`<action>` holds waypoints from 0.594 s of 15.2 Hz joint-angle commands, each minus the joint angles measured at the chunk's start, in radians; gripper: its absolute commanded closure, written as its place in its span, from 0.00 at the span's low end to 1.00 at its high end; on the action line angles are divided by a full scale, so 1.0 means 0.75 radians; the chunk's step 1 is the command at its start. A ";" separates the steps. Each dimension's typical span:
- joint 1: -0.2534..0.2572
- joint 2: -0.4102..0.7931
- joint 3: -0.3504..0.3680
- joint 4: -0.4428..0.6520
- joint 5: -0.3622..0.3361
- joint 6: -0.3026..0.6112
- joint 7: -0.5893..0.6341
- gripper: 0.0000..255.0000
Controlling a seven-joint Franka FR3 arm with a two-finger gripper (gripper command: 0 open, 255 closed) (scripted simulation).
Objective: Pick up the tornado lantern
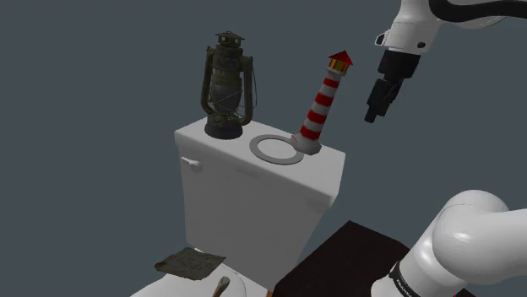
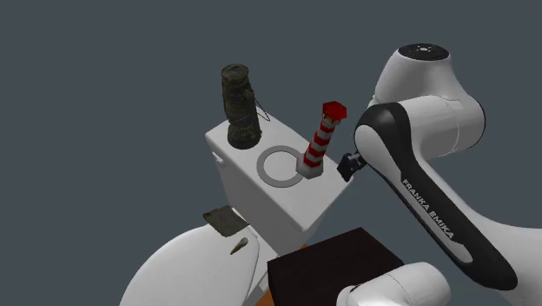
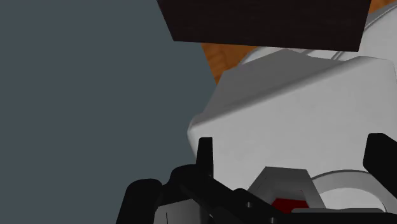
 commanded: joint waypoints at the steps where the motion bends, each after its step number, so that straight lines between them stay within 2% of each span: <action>1: 0.000 0.000 0.000 0.000 0.000 0.000 0.000 0.00; 9: 0.074 0.237 0.078 0.129 0.015 0.292 -0.015 0.00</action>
